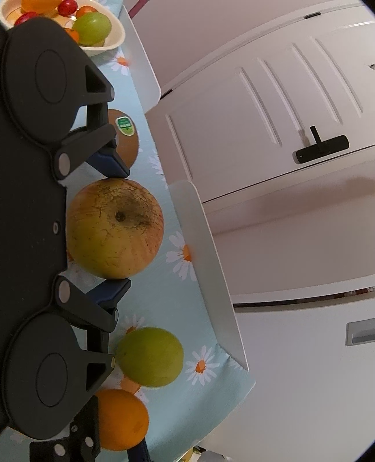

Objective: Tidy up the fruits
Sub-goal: 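Grasp the yellowish apple with the left tool while the right tool grasps an orange, then carry apple and orange over the cream bowl and open both tools to drop them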

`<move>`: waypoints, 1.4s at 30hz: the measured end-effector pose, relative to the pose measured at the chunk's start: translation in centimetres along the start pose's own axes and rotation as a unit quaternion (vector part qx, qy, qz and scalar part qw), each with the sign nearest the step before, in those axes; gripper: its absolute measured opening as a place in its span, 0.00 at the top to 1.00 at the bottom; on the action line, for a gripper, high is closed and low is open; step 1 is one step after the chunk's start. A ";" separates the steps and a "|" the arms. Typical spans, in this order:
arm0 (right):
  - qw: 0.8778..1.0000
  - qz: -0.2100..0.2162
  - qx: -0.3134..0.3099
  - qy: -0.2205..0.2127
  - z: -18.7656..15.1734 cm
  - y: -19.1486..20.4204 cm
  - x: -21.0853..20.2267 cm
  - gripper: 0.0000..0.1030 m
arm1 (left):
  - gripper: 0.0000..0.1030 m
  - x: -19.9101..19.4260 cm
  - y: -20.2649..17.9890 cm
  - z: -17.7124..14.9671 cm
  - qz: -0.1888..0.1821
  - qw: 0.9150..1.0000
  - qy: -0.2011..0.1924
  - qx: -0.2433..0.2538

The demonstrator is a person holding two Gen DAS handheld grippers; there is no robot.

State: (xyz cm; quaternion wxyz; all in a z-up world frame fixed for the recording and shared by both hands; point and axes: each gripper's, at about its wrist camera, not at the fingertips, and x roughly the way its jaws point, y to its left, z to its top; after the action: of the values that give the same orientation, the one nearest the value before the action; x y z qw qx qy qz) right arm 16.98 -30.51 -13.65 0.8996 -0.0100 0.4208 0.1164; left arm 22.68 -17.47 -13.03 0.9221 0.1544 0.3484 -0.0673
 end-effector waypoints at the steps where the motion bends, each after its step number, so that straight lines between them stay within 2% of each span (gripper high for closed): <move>1: 1.000 0.000 -0.001 -0.001 0.0 0.1 0.0 0.28 | 0.24 -0.2 0.0 -0.1 -0.001 1.000 0.000 -0.002; 9: 1.000 0.007 -0.014 -0.019 0.6 1.3 -1.6 0.28 | 0.24 -3.6 0.7 -0.3 0.003 1.000 -0.012 -0.024; 18: 0.996 0.051 -0.060 -0.046 3.1 5.2 -3.9 0.28 | 0.24 -9.2 3.8 -0.5 0.045 0.997 -0.031 -0.055; 25: 0.991 0.080 -0.090 -0.061 5.4 10.5 -4.6 0.28 | 0.24 -12.3 8.3 -1.3 0.079 0.993 -0.040 -0.074; 30: 0.990 0.084 -0.090 -0.071 7.0 14.5 -4.5 0.28 | 0.24 -13.6 12.5 -2.0 0.090 0.992 -0.044 -0.080; 36: 0.989 0.088 -0.092 -0.071 8.3 19.5 -3.8 0.28 | 0.24 -14.1 17.3 -2.9 0.096 0.991 -0.046 -0.083; 42: 0.989 0.089 -0.094 -0.068 9.0 23.9 -2.4 0.28 | 0.24 -12.8 22.0 -3.9 0.086 0.992 -0.026 -0.085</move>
State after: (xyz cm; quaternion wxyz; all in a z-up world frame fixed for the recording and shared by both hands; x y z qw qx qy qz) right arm 17.06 -6.66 -4.10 0.9072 -0.0492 0.3453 0.2354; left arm 15.76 4.79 -2.12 0.9430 0.1032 0.3140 0.0380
